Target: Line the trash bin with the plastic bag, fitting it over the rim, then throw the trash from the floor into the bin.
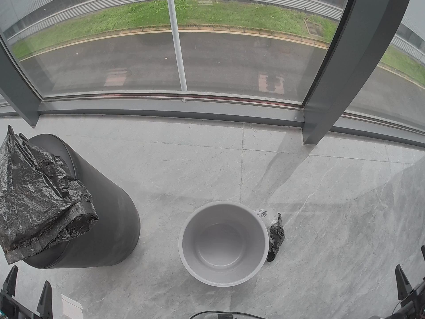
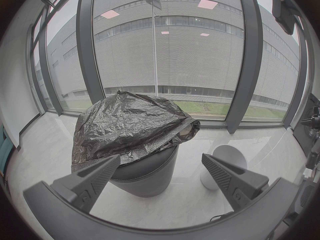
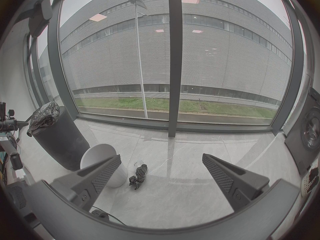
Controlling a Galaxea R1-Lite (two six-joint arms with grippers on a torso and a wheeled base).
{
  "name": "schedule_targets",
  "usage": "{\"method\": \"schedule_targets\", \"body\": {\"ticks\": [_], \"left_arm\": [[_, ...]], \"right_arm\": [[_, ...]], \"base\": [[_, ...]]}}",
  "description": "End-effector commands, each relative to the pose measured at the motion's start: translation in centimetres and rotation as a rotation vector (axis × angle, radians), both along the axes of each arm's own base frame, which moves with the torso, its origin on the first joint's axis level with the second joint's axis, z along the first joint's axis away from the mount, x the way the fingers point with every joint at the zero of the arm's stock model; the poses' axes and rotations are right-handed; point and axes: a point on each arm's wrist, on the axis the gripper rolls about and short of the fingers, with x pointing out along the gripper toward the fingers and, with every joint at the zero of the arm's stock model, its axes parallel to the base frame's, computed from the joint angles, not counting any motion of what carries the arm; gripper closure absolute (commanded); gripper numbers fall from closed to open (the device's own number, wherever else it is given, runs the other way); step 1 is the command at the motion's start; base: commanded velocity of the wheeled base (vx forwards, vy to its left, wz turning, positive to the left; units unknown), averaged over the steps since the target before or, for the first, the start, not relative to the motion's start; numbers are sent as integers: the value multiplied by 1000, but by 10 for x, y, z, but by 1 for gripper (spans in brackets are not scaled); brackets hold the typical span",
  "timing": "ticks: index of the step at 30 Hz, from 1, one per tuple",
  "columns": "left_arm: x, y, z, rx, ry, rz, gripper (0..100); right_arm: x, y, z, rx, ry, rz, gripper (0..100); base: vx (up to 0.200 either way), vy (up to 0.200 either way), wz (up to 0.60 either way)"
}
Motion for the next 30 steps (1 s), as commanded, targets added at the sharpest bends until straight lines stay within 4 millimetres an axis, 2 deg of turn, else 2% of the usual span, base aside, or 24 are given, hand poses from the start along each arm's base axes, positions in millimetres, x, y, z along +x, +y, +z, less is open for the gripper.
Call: {"method": "schedule_targets", "body": {"ticks": [1, 3, 4, 5, 7, 9, 10, 11, 13, 14, 16, 17, 18, 20, 25, 30], "left_arm": [[0, 0, -5, 6, 3, -1, 0], [0, 0, -5, 1, 3, -20, 0], [0, 0, -5, 1, 3, -20, 0], [0, -1, -5, -3, 5, -34, 0], [-2, -1, 6, -20, -40, -39, 0], [-11, 0, 57, -124, -125, -57, 0], [-11, 0, 57, -124, -125, -57, 0], [-10, 1, 113, -249, -127, -106, 0], [-4, 2, 139, -219, -89, -134, 0], [-2, 1, 141, -204, -78, -138, 0], [14, 0, 144, -102, -7, -150, 0], [16, -1, 144, -95, -1, -151, 0], [32, -3, 144, -24, 64, -176, 0], [47, -5, 147, 21, 103, -217, 0], [91, -11, 149, 236, 214, -276, 0], [110, -15, 143, 433, 264, -322, 0]], "right_arm": [[-3, 0, 5, 4, -48, 20, 0], [-11, 1, 53, 68, -167, 78, 0], [-11, 1, 53, 68, -167, 78, 0], [-11, -1, 97, 182, -189, 132, 0], [-2, -1, 117, 163, -169, 154, 0], [9, 0, 123, 148, -124, 176, 0], [9, 0, 123, 148, -124, 176, 0], [23, 2, 127, 147, -80, 212, 0], [39, 5, 135, 152, -75, 277, 0], [43, 6, 137, 152, -78, 292, 0], [64, 14, 147, 163, -95, 365, 0], [66, 14, 148, 163, -95, 366, 0], [85, 22, 153, 168, -92, 388, 0], [103, 29, 155, 168, -84, 395, 0], [143, 53, 149, 191, -36, 457, 0], [161, 70, 136, 280, 14, 448, 0]], "base": [[0, 0, 0], [0, 0, 0], [0, 0, 0], [0, 0, 0], [0, 0, 0], [0, 0, 0], [0, 0, 0], [0, 0, 0], [0, 0, 0], [0, 0, 0], [0, 0, 0], [0, 0, 0], [0, 0, 0], [0, 0, 0], [0, 0, 0], [0, 0, 0]]}}
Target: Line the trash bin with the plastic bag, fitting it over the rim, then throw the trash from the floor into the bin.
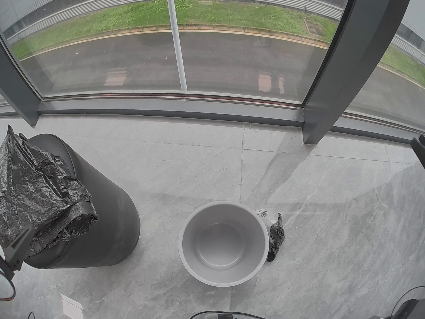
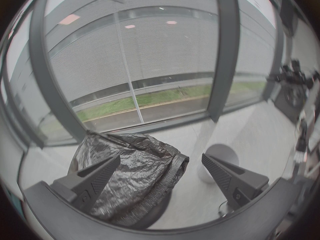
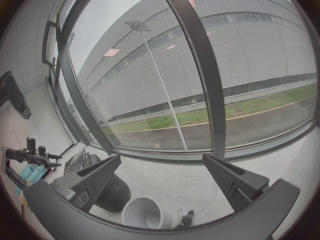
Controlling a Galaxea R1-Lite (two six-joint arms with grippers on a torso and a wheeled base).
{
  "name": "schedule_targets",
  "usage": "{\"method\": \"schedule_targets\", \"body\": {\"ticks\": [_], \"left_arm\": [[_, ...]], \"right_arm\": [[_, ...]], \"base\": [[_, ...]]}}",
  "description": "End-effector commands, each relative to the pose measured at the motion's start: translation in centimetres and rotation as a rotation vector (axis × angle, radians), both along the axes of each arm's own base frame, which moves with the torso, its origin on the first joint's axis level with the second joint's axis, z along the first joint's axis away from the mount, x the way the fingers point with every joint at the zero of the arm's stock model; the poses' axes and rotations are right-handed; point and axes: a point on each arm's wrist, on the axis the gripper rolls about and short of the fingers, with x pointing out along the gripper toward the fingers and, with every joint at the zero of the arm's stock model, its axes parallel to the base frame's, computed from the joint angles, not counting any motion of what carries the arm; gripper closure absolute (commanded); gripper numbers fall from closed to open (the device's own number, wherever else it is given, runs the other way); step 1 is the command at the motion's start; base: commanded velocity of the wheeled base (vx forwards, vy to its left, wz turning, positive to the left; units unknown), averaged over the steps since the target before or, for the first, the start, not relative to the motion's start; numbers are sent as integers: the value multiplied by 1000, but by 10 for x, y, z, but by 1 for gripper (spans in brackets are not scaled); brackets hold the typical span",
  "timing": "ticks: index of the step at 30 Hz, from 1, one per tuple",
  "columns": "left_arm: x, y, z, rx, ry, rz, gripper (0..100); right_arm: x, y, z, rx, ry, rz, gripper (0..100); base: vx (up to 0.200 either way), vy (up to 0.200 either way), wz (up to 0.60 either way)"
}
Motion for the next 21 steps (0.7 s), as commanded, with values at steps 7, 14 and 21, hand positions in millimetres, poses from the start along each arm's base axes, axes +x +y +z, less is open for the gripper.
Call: {"method": "schedule_targets", "body": {"ticks": [7, 14, 21], "left_arm": [[83, -12, 1, 480, 154, -73, 0], [95, -17, -3, 739, 66, -90, 0], [99, -18, -15, 790, 101, -110, 0]], "right_arm": [[74, 50, -35, 34, 214, 96, 0], [77, 51, -39, 25, 235, 94, 0], [78, 52, -41, 22, 244, 94, 0]], "base": [[0, 0, 0], [0, 0, 0], [0, 0, 0]]}}
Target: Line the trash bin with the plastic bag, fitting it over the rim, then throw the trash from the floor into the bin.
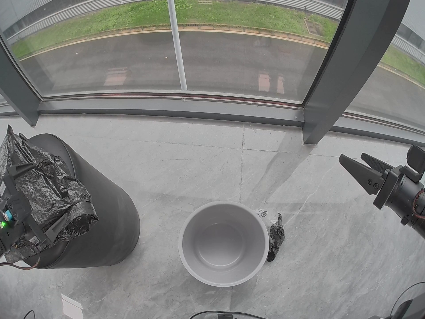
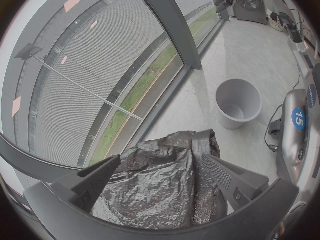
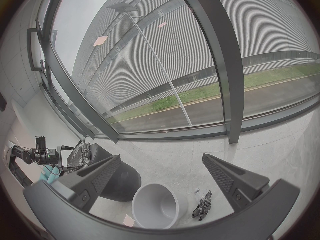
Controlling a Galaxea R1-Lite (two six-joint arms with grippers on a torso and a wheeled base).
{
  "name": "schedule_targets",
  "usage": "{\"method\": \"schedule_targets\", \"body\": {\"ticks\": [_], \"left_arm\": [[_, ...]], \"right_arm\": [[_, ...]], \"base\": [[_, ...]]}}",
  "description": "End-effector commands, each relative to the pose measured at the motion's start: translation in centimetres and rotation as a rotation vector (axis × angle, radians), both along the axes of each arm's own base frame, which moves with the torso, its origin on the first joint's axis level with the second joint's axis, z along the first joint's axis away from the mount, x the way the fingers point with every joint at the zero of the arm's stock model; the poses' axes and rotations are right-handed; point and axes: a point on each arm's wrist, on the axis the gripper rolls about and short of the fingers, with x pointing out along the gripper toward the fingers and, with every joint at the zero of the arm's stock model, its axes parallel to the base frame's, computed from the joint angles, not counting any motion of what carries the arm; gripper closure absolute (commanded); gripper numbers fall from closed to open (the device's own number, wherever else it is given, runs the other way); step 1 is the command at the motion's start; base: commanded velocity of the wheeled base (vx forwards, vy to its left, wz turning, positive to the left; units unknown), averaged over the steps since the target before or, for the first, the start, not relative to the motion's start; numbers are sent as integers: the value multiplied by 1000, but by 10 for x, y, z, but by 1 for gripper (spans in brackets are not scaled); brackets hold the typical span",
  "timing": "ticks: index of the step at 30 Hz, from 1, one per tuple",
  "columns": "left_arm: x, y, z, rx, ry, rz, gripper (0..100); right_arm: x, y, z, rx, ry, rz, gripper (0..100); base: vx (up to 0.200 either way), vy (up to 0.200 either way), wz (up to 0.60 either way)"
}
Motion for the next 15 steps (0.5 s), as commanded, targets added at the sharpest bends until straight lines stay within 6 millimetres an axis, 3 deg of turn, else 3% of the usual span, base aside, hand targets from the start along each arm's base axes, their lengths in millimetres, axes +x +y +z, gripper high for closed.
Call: {"method": "schedule_targets", "body": {"ticks": [1, 7, 15], "left_arm": [[7, -3, -11, 16, 59, -11, 0], [7, -6, -14, 20, 72, -37, 0], [29, -10, -20, 25, 76, 23, 0]], "right_arm": [[4, 3, -5, -13, 26, 2, 0], [8, 4, -8, -18, 40, -1, 0], [11, 5, -12, -27, 58, -4, 0]], "base": [[0, 0, 0], [0, 0, 0], [0, 0, 0]]}}
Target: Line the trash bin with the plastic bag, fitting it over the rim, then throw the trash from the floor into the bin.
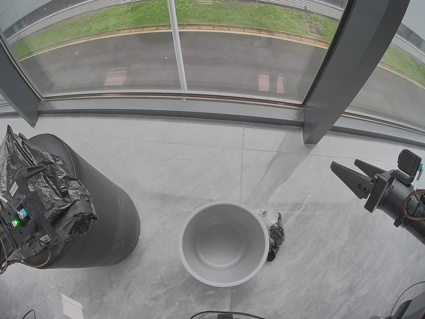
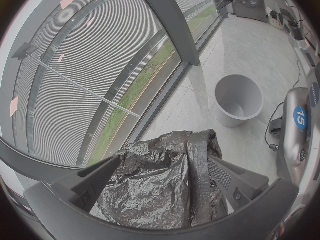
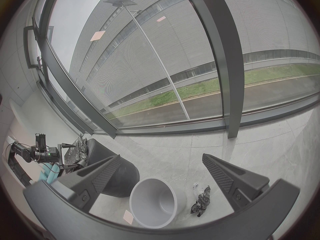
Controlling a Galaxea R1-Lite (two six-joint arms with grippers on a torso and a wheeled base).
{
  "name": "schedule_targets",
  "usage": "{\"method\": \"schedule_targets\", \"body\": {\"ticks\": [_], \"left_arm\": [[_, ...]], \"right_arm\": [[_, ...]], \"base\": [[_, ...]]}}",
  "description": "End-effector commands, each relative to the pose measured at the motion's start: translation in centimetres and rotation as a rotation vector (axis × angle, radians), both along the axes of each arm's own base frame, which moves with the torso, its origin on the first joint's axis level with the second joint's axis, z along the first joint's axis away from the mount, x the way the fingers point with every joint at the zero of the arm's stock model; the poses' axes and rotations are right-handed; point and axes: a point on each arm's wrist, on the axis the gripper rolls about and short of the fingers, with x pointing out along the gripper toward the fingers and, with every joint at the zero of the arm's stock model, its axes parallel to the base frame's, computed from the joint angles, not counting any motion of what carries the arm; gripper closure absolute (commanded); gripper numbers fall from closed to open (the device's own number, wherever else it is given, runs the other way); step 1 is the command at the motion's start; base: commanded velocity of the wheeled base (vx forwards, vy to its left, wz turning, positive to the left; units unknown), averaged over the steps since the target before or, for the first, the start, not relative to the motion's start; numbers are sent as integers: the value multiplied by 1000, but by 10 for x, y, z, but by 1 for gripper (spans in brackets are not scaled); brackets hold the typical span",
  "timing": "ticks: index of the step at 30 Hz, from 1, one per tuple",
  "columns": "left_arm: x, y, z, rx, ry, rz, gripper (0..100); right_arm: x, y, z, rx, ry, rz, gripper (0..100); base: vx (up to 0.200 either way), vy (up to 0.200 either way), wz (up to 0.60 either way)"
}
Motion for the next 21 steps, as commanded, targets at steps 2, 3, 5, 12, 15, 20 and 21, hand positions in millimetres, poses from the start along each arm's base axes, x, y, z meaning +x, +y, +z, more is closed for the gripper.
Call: {"method": "schedule_targets", "body": {"ticks": [2, 3, 5, 12, 15, 20, 21], "left_arm": [[16, -3, -9, 5, 34, 13, 0], [16, -3, -9, 5, 34, 13, 0], [18, -4, -9, 5, 35, 12, 0], [14, -5, -16, 9, 53, 5, 0], [15, -5, -17, 11, 57, 7, 0], [17, -5, -14, 9, 46, 9, 0], [17, -5, -13, 8, 42, 9, 0]], "right_arm": [[2, 0, -2, -3, 12, -3, 0], [2, 0, -2, -3, 12, -3, 0], [2, 0, -2, -3, 12, -3, 0], [4, 1, -4, -4, 19, -3, 0], [4, 1, -4, -5, 20, -4, 0], [4, 1, -4, -4, 19, -3, 0], [4, 1, -4, -4, 19, -3, 0]], "base": [[0, 0, 0], [0, 0, 0], [0, 0, 0], [0, 0, 0], [0, 0, 0], [0, 0, 0], [0, 0, 0]]}}
